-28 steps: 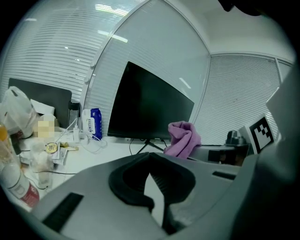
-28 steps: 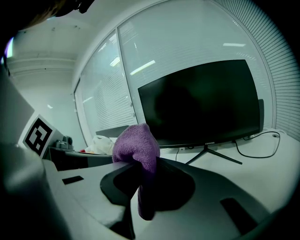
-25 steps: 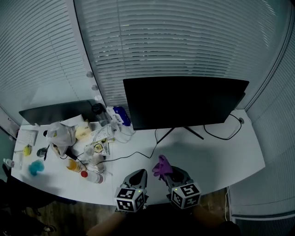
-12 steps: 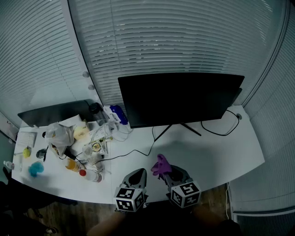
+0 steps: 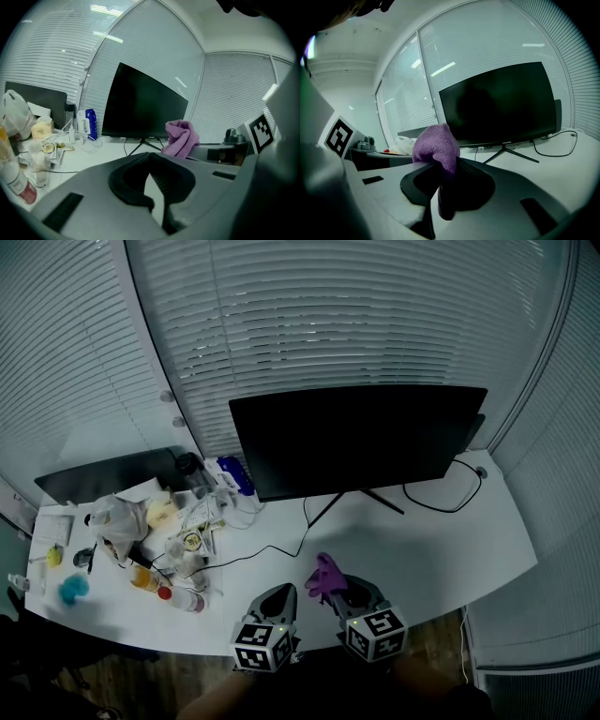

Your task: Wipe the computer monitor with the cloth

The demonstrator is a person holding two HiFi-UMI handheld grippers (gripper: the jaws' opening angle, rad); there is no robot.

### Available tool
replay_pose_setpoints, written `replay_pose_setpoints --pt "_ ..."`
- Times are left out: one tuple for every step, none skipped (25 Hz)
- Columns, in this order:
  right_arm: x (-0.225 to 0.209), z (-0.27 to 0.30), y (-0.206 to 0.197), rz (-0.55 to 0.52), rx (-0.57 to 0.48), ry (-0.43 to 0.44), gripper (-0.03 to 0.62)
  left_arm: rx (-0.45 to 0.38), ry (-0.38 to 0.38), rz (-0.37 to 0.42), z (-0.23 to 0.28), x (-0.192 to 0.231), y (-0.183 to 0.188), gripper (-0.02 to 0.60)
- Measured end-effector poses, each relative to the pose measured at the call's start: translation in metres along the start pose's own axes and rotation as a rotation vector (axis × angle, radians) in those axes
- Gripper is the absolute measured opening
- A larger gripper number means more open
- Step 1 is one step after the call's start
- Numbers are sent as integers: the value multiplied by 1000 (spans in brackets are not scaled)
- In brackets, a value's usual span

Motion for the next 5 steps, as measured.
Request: replay_pose_setpoints --pt "0 -1 1 -2 0 1 78 0 -1 1 0 -2 0 6" --pt "0 -2 1 -3 -1 1 78 0 -3 2 -1 -3 1 6" --pt "0 -3 2 -4 -2 2 78 0 -5 3 -1 -5 1 6" --pt "0 -3 3 -4 -3 2 78 -1 -6 5 -1 -6 2 6" --pt "-1 -4 4 -5 -4 1 78 -2 -7 6 -1 -7 3 6"
Point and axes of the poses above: the fingertips, and each gripper's own axes: z forward along the fingers, x to its left, y out of its top, the point moved 1 cm from there along -z, backward along the fingers, and after that the axes turned 15 degrees about -z, right-handed, at the moved point
